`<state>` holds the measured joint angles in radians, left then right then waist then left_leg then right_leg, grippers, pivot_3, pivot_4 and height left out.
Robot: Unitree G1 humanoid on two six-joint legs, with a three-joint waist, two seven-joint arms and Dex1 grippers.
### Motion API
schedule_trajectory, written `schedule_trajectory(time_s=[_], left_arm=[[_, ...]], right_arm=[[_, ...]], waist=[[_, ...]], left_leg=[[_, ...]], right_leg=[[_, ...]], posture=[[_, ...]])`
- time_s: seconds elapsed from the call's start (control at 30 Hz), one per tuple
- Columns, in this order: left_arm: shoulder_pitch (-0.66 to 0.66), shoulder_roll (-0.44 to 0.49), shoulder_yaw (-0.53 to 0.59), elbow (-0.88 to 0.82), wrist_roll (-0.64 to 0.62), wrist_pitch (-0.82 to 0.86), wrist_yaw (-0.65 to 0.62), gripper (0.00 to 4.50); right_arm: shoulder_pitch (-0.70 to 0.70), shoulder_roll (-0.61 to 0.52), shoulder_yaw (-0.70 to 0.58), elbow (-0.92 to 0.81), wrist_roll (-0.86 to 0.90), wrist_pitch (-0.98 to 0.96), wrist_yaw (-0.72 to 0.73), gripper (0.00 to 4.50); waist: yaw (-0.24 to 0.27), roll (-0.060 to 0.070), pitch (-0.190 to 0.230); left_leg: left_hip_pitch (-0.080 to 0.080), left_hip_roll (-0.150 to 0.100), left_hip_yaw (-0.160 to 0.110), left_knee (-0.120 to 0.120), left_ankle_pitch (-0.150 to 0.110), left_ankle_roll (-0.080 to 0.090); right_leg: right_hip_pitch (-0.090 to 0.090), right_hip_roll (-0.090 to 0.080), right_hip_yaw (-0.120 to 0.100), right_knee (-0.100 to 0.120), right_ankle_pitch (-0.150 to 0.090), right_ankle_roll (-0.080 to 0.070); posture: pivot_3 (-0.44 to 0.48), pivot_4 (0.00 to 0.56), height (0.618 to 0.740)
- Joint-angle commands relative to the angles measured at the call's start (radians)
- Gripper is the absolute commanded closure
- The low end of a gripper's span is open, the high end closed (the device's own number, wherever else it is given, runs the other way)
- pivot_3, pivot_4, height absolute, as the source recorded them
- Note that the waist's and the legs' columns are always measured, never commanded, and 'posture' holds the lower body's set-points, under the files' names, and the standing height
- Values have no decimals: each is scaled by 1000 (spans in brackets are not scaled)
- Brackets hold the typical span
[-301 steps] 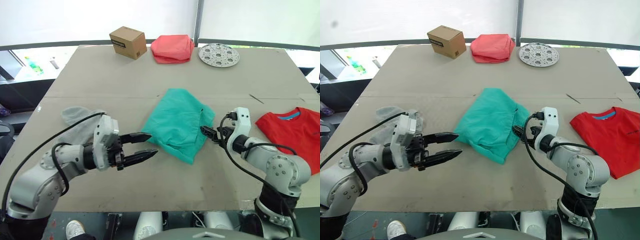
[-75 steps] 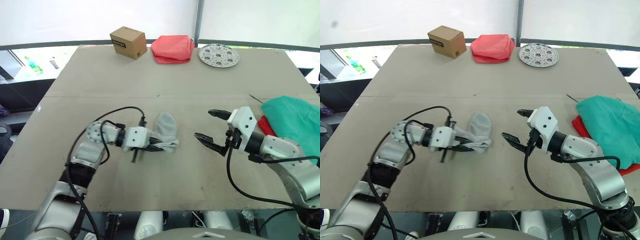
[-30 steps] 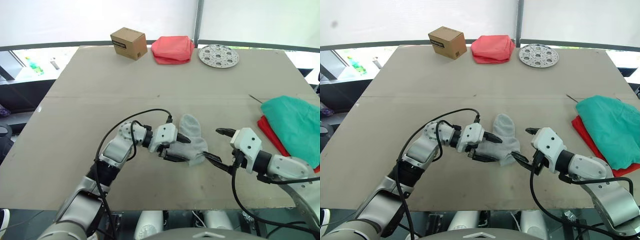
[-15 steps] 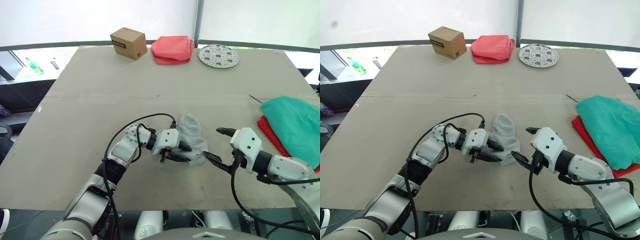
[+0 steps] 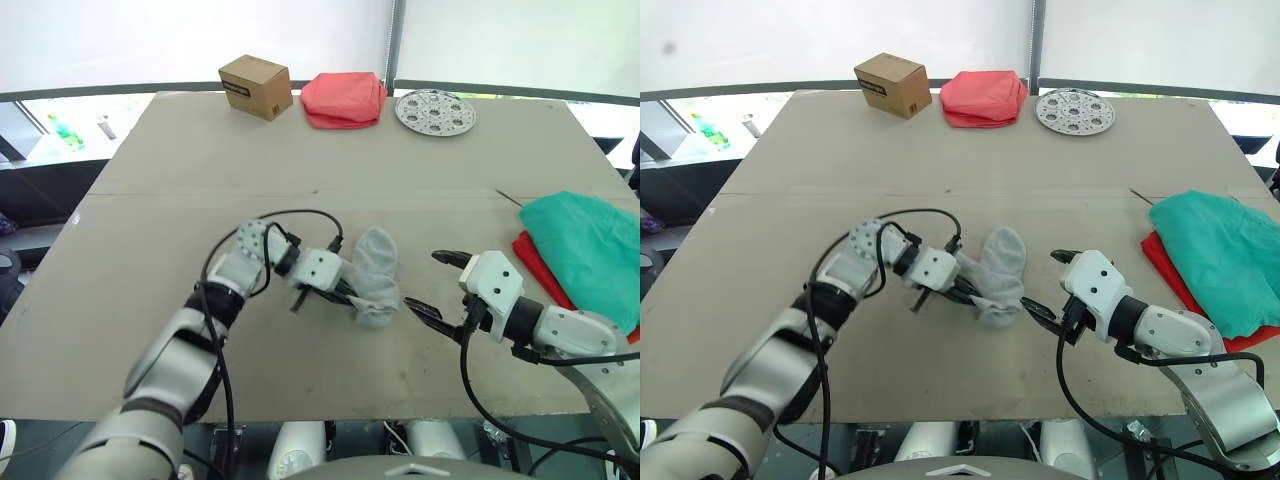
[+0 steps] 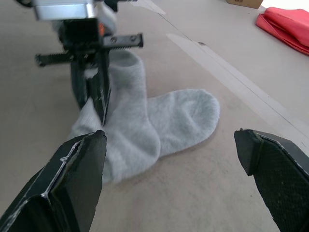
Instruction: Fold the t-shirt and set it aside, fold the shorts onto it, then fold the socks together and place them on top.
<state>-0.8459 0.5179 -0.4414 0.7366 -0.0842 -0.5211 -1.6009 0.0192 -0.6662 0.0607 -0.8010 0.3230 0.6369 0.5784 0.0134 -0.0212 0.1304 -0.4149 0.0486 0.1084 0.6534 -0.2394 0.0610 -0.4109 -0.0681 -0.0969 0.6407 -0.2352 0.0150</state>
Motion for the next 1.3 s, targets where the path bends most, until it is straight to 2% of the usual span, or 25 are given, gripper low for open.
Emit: schedule_trajectory(time_s=[0.03,0.13,0.23,0.33,0.4,0.57,0.87,1.03,1.13,1.23,1.3], left_arm=[[-94,41,-36,83,-87,-109,-14,4483],[-104,76,-64,45,-162,-29,-14,4483],[-52,91,-15,-75,-225,107,-14,3381],[38,120,56,-280,-292,326,11,2172],[88,146,80,-392,-306,436,33,2172],[217,146,110,-545,-265,497,97,2172],[220,76,75,-416,-48,342,202,2172],[220,58,54,-391,-7,282,167,2172],[214,42,54,-396,-9,307,171,2172],[214,31,81,-437,-46,419,188,2963],[225,43,121,-505,-94,564,213,3924]], right_arm=[[-12,3,-13,-25,7,-9,-3,0],[-19,4,-3,-21,5,-8,1,0],[-31,7,7,-15,6,-7,5,0],[-41,5,14,-5,6,-10,13,0],[-45,3,16,4,5,-15,19,0],[-57,1,21,28,-2,-34,37,0],[-67,5,26,35,-14,-42,32,0],[-57,9,28,22,-19,-36,15,0],[-47,9,28,16,-21,-36,8,0],[-37,11,31,11,-25,-37,2,0],[-33,16,35,7,-26,-37,-4,0]], waist=[[0,0,0],[0,0,0],[-1,0,0],[-1,0,0],[-3,0,0],[0,0,0],[1,0,0],[1,0,0],[1,0,0],[1,0,0],[0,0,0]], left_leg=[[0,0,0,0,0,0],[0,0,0,0,0,0],[0,0,0,0,0,0],[0,0,0,0,0,0],[0,1,0,0,0,0],[1,0,0,1,0,0],[1,-1,0,1,0,0],[1,-1,0,1,0,0],[1,-1,0,1,0,0],[1,-1,0,1,0,0],[1,-1,0,1,0,0]], right_leg=[[0,0,0,0,1,-2],[0,0,1,0,2,-3],[0,0,1,0,1,-2],[0,0,1,0,1,-2],[0,0,2,1,1,-2],[1,0,2,1,-1,1],[1,-1,2,1,0,1],[1,0,1,1,0,0],[1,0,1,1,0,0],[1,-1,1,1,0,1],[1,-1,2,1,0,1]], posture=[[0,150,740],[0,150,740],[0,150,740],[0,150,740],[0,150,740],[0,150,740],[0,150,740],[0,150,740],[0,150,740],[0,150,740],[0,150,740]])
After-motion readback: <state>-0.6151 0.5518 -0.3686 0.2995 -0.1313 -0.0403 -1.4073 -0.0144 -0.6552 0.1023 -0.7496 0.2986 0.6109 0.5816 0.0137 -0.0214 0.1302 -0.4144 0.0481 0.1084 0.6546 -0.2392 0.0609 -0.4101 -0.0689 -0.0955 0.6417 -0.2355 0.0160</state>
